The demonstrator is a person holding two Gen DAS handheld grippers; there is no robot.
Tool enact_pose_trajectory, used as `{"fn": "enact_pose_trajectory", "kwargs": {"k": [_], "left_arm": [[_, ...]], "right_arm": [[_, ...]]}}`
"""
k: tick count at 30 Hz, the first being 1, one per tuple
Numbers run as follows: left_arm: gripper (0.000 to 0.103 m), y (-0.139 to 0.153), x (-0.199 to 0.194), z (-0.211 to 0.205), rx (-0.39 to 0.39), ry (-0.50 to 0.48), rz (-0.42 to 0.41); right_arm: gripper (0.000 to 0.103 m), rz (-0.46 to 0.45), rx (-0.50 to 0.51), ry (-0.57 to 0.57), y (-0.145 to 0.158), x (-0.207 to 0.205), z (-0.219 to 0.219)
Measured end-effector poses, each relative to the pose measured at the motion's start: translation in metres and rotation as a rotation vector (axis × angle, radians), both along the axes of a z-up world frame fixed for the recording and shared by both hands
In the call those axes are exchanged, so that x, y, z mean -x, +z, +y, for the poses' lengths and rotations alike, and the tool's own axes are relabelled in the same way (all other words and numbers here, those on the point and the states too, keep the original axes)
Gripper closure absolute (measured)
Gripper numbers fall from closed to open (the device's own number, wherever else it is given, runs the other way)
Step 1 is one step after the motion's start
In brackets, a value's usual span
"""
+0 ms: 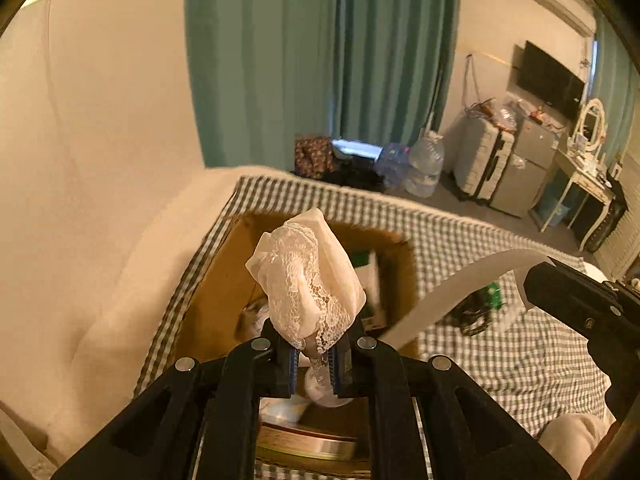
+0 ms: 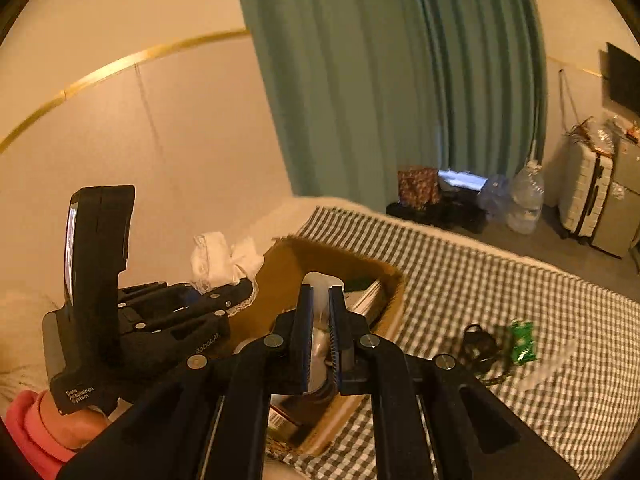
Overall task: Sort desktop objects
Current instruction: 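Carry the lace cloth and white item into the cardboard box and release both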
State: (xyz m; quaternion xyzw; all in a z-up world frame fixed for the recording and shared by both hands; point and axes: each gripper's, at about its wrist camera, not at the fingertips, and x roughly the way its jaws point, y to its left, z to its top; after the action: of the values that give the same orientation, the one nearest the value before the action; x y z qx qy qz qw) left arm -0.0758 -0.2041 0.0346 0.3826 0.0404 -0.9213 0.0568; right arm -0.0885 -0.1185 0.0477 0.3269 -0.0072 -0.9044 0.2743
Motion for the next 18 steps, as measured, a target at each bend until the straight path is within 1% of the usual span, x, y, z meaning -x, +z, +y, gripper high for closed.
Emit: {"fn": "enact_pose_trajectory", "kwargs": {"k": [1,2,3,4,5,6,7,8,10,13,15,18], "left_arm": [[0.091,-0.007,0.003,-0.004,-0.004,0.002,-0.017],[0.089,-0.015,0.005,-0.006,-0.007,0.002,-0.035],[0.086,-0.022,0.008,-0.009,-0.011,0.001,-0.054],[0.075,-0.027,0.009,-0.010,-0.014,0.002,-0.067],[0.056,-0.032,0.010,-0.011,-0.020,-0.001,-0.078],[0.045,-0.036,0.011,-0.012,-0.023,0.002,-0.091],[0.029,-0.039,0.010,-0.013,-0.027,0.008,-0.094],[0.023,-0.040,0.010,-0.014,-0.034,0.010,-0.092],[0.022,-0.043,0.008,-0.015,-0.045,0.014,-0.094],[0.017,-0.047,0.005,-0.015,-0.050,0.020,-0.114],[0.013,-0.047,0.003,-0.013,-0.044,0.020,-0.106],[0.011,-0.045,-0.001,-0.004,-0.036,0.012,-0.101]], "right_arm": [[0.091,-0.018,-0.010,-0.002,-0.007,0.006,-0.007],[0.091,-0.031,-0.014,-0.008,-0.011,0.010,-0.011],[0.082,-0.048,-0.008,-0.014,-0.014,0.015,-0.012],[0.069,-0.065,0.006,-0.020,-0.017,0.019,-0.013],[0.062,-0.074,0.020,-0.030,-0.018,0.023,-0.012],[0.054,-0.075,0.027,-0.039,-0.017,0.026,-0.014],[0.052,-0.074,0.030,-0.050,-0.018,0.028,-0.015],[0.052,-0.074,0.025,-0.054,-0.018,0.029,-0.017],[0.052,-0.071,0.010,-0.073,-0.019,0.031,-0.015],[0.052,-0.077,0.028,-0.094,-0.019,0.033,-0.003],[0.052,-0.080,0.044,-0.105,-0.017,0.029,0.009],[0.052,-0.066,0.045,-0.125,-0.013,0.022,0.027]]}}
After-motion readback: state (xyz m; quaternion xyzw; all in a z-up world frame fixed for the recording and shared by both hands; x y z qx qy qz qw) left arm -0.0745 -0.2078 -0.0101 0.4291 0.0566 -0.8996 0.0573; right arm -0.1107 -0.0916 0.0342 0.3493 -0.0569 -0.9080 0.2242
